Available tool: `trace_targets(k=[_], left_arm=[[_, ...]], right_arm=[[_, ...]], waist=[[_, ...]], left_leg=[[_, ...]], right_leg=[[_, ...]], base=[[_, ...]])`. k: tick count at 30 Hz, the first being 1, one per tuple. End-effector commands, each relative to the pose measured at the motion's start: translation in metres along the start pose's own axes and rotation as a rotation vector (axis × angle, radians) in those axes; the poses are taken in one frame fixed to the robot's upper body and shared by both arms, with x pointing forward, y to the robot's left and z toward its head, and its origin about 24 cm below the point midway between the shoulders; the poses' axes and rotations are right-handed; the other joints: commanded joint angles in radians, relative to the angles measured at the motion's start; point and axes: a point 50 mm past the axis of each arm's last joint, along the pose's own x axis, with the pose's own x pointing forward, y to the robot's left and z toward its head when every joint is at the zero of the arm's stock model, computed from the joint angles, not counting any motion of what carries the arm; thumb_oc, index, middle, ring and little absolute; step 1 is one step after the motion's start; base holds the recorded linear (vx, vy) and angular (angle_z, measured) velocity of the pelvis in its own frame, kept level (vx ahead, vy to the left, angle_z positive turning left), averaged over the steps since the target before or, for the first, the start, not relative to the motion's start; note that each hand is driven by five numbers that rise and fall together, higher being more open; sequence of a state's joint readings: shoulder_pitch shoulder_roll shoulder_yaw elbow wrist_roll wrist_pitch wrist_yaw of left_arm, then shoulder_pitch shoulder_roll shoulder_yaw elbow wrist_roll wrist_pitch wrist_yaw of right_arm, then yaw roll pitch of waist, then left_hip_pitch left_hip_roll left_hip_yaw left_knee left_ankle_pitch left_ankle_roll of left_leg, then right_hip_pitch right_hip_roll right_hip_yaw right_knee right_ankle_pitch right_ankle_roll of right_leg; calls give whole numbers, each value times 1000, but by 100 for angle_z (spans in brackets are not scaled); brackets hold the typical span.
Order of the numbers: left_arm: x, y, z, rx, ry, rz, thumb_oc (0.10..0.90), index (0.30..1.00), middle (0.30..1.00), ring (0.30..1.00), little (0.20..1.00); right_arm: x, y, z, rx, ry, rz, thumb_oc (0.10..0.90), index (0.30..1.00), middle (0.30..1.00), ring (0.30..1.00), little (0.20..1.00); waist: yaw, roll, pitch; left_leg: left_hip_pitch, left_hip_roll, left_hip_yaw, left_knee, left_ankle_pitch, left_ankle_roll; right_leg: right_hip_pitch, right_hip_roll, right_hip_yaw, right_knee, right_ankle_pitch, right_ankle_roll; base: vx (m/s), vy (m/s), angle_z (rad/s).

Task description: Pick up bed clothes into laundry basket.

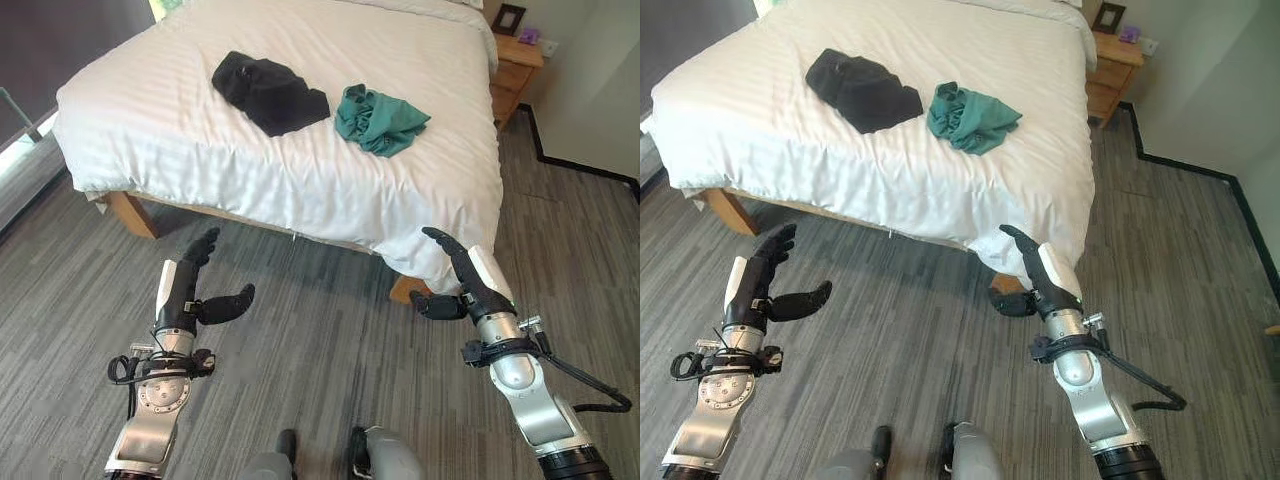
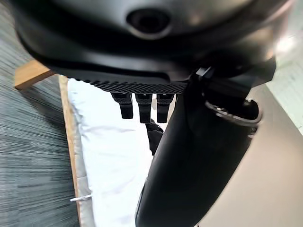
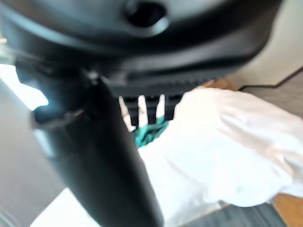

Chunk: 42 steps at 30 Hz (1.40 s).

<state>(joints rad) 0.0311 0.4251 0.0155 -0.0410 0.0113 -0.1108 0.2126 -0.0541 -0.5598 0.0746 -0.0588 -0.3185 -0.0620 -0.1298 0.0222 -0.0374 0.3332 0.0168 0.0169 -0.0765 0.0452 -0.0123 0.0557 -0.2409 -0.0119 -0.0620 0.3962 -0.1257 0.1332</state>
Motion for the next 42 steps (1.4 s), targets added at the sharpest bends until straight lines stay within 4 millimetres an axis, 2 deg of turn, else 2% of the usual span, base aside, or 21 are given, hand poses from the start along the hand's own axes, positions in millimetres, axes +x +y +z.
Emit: trace_targets(k=[1,4,7,8,9,11,12,13,14,18,19,20,22,27,30,33,35,36,37,39,42], left_arm=[[16,10,45,46,-252,27,800,900,900,900,900],[15,9,42,63,-240,19,800,900,900,900,900],[5,7,34,44,-201,18,800,900,900,900,900],[2,8,31,20,-184,22,800,900,900,900,900],[0,7,31,18,-181,18,800,900,900,900,900],[0,10,29,19,-176,23,800,900,900,900,900],[-1,11,29,19,-174,33,800,900,900,900,900],[0,11,29,16,-173,38,800,900,900,900,900],[0,11,29,15,-175,38,800,900,900,900,900],[0,12,29,15,-179,49,800,900,900,900,900],[-2,10,28,12,-173,49,800,900,900,900,900],[-3,8,27,12,-168,50,800,900,900,900,900],[-2,5,26,10,-161,51,800,900,900,900,900],[-2,2,22,33,-151,44,800,900,900,900,900],[-6,1,11,34,-100,15,800,900,900,900,900],[-11,2,-5,83,-30,-39,800,900,900,900,900],[-17,6,-16,107,22,-55,800,900,900,900,900],[-17,6,-16,106,22,-53,800,900,900,900,900],[-21,6,-26,92,69,-67,800,900,900,900,900],[-27,7,-38,74,136,-73,800,900,900,900,900],[-31,7,-52,60,204,-75,800,900,900,900,900]], right_arm=[[25,-47,27,-56,-167,-218,800,900,900,900,900],[20,-49,24,-78,-157,-227,800,900,900,900,900],[11,-50,21,-99,-153,-236,800,900,900,900,900],[9,-54,20,-106,-148,-251,800,900,900,900,900],[10,-56,22,-101,-158,-271,800,900,900,900,900],[10,-60,22,-90,-158,-292,800,900,900,900,900],[11,-67,21,-103,-152,-320,800,900,900,900,900],[12,-72,20,-115,-148,-338,800,900,900,900,900],[12,-73,20,-115,-148,-340,800,900,900,900,900],[8,-89,10,-166,-98,-397,800,900,900,900,900],[6,-96,7,-203,-86,-426,800,900,900,900,900],[7,-103,7,-248,-80,-464,800,900,900,900,900],[8,-108,1,-246,-46,-518,800,900,900,900,900],[12,-122,-4,-329,-11,-622,800,900,900,900,900],[11,-138,-20,-398,71,-653,800,900,900,900,900],[21,-144,-37,-404,164,-634,800,900,900,900,900],[29,-145,-43,-398,197,-617,800,900,900,900,900],[30,-145,-43,-396,194,-617,800,900,900,900,900],[35,-140,-47,-351,219,-589,800,900,900,900,900],[38,-140,-52,-344,247,-558,800,900,900,900,900],[41,-136,-56,-343,268,-518,800,900,900,900,900]], waist=[[-25,-48,-110],[-40,-54,-124],[-65,-35,-155],[-63,-33,-134],[-58,-45,-125],[-55,-59,-112],[-35,-86,-95],[-21,-78,-87],[-19,-80,-86],[-4,-67,-95],[5,-63,-102],[18,-36,-117],[33,-26,-121],[69,-24,-148],[91,-40,-174],[102,-64,-167],[96,-53,-144],[93,-53,-144],[86,-53,-138],[75,-57,-124],[65,-62,-112]], left_leg=[[226,6,-32,-133,-127,-89],[259,25,-51,-132,-169,-98],[237,69,-36,34,-165,-138],[99,74,-12,340,-22,-171],[32,61,-14,478,29,-165],[-41,50,8,610,34,-148],[-139,14,53,737,5,-136],[-189,15,75,782,-40,-137],[-194,13,78,783,-35,-135],[-257,46,143,492,-76,-136],[-223,38,158,287,-51,-129],[-203,35,146,66,32,-136],[-237,42,144,-64,107,-153],[-260,51,113,-122,170,-176],[-237,61,116,-115,186,-162],[-151,43,138,-120,154,-125],[-90,67,153,-133,121,-114],[-91,67,152,-133,120,-114],[-69,71,156,-133,98,-118],[-44,63,140,-133,71,-123],[-34,62,116,-133,60,-128]], right_leg=[[5,7,-43,-323,177,3],[21,12,-18,-346,203,-5],[65,11,-1,-346,199,-25],[133,-2,-2,-375,197,-58],[158,-8,6,-389,189,-81],[182,-12,6,-411,182,-101],[232,-39,21,-434,173,-116],[257,-37,29,-446,163,-113],[253,-40,31,-446,168,-113],[302,-53,40,-468,129,-82],[324,-58,49,-477,112,-69],[352,-48,56,-482,85,-59],[405,-49,63,-483,44,-57],[486,-88,85,-483,-6,-31],[506,-126,96,-405,-19,-4],[391,-167,101,-126,120,47],[270,-167,57,-26,163,38],[268,-167,56,-23,160,37],[230,-162,-8,-112,120,27],[207,-130,-18,-249,82,21],[187,-119,12,-376,124,33]], base=[[467,-163,78],[357,-146,50],[385,-125,58],[333,-165,36],[267,-168,38],[225,-166,-1],[388,-154,-39],[269,-67,-49],[167,47,-40],[322,127,-41],[555,316,-12],[602,344,-4],[403,219,-15],[403,258,-32],[391,272,-36],[284,254,-38],[236,197,-17],[297,112,16],[248,29,43],[281,-12,42],[215,-97,32]])
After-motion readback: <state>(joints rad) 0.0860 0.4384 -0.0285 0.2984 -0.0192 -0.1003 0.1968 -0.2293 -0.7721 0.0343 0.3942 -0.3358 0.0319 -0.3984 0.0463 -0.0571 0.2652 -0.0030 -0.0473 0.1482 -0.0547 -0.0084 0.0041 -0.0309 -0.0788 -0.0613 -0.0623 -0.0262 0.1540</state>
